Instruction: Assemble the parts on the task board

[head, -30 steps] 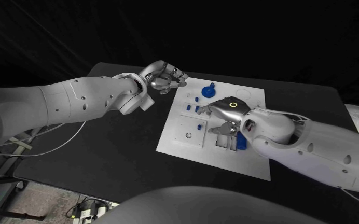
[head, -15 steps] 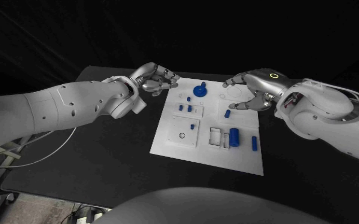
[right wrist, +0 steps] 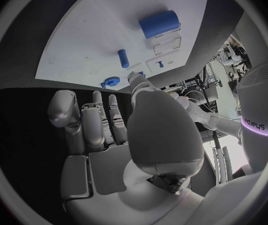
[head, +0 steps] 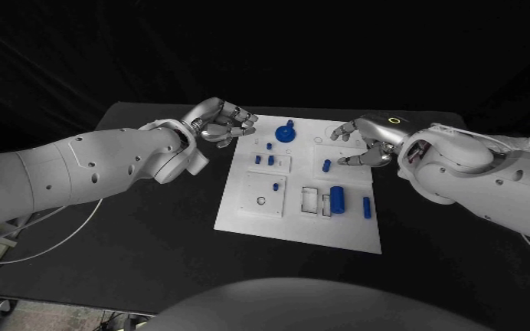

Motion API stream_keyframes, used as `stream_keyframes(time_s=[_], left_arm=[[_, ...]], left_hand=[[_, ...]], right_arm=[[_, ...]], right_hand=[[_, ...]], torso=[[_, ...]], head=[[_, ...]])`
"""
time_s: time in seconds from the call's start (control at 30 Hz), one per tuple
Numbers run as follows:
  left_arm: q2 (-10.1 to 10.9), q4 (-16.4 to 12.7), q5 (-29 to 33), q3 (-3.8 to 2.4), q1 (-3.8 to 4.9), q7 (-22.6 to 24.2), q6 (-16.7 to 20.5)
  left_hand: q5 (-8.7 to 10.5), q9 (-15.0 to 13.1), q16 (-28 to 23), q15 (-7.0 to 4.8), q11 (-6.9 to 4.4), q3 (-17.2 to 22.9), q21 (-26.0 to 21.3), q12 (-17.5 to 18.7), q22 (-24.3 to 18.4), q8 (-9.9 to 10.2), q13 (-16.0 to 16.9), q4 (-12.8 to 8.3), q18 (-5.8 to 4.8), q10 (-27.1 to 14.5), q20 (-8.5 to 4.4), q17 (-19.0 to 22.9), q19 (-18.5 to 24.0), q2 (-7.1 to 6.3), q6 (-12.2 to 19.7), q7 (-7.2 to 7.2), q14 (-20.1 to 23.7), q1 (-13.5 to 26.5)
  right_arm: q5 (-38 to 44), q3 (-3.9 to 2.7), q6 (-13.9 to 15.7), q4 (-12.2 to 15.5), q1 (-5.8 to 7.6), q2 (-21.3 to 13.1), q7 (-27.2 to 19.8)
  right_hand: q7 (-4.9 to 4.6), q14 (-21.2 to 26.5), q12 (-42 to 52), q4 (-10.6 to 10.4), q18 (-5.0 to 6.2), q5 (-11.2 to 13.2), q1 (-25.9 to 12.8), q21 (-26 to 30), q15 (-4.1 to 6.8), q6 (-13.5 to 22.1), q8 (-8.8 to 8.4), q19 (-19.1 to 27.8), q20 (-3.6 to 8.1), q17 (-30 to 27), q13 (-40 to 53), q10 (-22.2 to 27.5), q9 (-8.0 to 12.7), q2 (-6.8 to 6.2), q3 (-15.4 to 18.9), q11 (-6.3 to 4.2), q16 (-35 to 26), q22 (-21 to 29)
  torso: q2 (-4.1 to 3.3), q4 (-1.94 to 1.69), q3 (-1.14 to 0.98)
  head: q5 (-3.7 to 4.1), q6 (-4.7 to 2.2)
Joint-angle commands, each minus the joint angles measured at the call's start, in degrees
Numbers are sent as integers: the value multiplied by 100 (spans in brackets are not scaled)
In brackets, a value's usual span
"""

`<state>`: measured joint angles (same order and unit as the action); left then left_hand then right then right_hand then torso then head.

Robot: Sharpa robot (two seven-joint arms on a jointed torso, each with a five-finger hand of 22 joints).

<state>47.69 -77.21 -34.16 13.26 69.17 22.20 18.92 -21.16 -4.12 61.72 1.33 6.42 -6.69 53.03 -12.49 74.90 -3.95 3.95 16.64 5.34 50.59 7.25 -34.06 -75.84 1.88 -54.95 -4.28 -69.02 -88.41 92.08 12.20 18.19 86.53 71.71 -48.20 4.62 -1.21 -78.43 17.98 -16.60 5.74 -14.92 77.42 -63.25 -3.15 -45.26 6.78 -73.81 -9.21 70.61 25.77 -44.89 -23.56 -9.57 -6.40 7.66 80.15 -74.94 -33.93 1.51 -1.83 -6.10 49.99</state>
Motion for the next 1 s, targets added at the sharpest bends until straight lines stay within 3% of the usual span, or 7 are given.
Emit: stream_keyframes(time_s=[0.03, 0.23, 0.27, 0.43, 0.67, 0.83, 1.0], left_arm=[[7, -24, -16, -4, -2, 67, -11], [26, -23, -16, -4, -2, 66, -20], [29, -24, -16, -4, -2, 66, -22], [37, -23, -17, -4, -2, 67, -37], [47, -33, -22, -4, -2, 50, -65], [62, -92, -23, -4, -2, 51, -65], [66, -122, -64, -4, -2, 34, -94]], left_hand=[[-22, 7, -21, -9, 29, -23, 4, -30, 660, 18, -7, 2, 98, -5, -11, -1, 37, 0, -8, -41, 45, -67], [-27, 6, -17, -5, 29, -21, 2, -40, 660, 14, -6, 3, 98, 1, -7, -5, 37, 9, -16, -40, 44, -78], [-27, 6, -17, -5, 29, -21, 2, -40, 660, 14, -6, 3, 98, 1, -7, -5, 37, 9, -16, -40, 44, -78], [-30, 6, -13, -1, 29, -19, 6, -46, 661, 13, -6, 2, 97, 5, -5, -9, 35, 16, -18, -41, 42, -88], [-37, 7, -7, 6, 29, -14, 5, -57, 661, 14, -6, -1, 97, 14, 1, -12, 35, 26, -19, -44, 41, -110], [-41, 7, -5, 9, 30, -13, 2, -62, 661, 14, -6, -3, 97, 17, 4, -14, 36, 29, -19, -46, 41, -122], [-41, 7, -5, 9, 30, -13, 2, -62, 661, 14, -6, -3, 97, 17, 4, -14, 36, 29, -19, -46, 41, -122]], right_arm=[[63, -3, -97, -153, -79, 120, -133], [80, -4, -143, -352, -205, 322, -186], [81, -4, -151, -377, -226, 355, -198], [85, -5, -215, -515, -321, 528, -250], [192, -7, -268, -697, -418, 720, -272], [271, -8, -382, -808, -465, 809, -216], [293, -8, -445, -921, -506, 884, -207]], right_hand=[[-6, -42, 65, 4, -20, 135, -69, -40, 0, -14, -39, -46, -4, 26, 6, -153, -6, 4, 38, -26, 29, -778], [-18, -53, 99, 19, -21, 213, -60, -57, 11, 163, -172, -65, 2, 27, 6, -286, 61, 22, 37, -49, 36, -781], [-59, -60, 102, 29, -22, 185, -39, -68, 17, 137, -171, -74, 8, 34, 4, -313, 70, 38, 26, -57, 41, -784], [-278, -112, 151, 155, -40, -462, 154, -164, 66, -251, -40, -142, 48, 83, 12, -534, 34, 131, -75, -113, 79, -808], [-265, -112, 135, 330, -45, -1625, 377, -186, 109, -489, -15, -150, 95, 76, 5, -652, 1, 121, -365, -150, 78, -812], [-254, -45, 43, 444, -33, -1953, 463, -118, 113, -681, 21, -86, 103, -2, -41, -623, -42, 87, -635, -134, 32, -794], [-307, -13, 63, 649, -26, -2195, 570, -124, 138, -1080, 254, -58, 125, -28, -40, -775, -260, 82, -862, -168, 18, -793]], torso=[[1, -9, 4], [5, -8, 6], [5, -6, 7], [7, -2, 6], [5, 3, 4], [-2, -1, 7], [2, 1, 4]], head=[[-8, 1], [-37, 1], [-43, 1], [-63, 1], [-83, 1], [-69, 1], [-93, 1]])
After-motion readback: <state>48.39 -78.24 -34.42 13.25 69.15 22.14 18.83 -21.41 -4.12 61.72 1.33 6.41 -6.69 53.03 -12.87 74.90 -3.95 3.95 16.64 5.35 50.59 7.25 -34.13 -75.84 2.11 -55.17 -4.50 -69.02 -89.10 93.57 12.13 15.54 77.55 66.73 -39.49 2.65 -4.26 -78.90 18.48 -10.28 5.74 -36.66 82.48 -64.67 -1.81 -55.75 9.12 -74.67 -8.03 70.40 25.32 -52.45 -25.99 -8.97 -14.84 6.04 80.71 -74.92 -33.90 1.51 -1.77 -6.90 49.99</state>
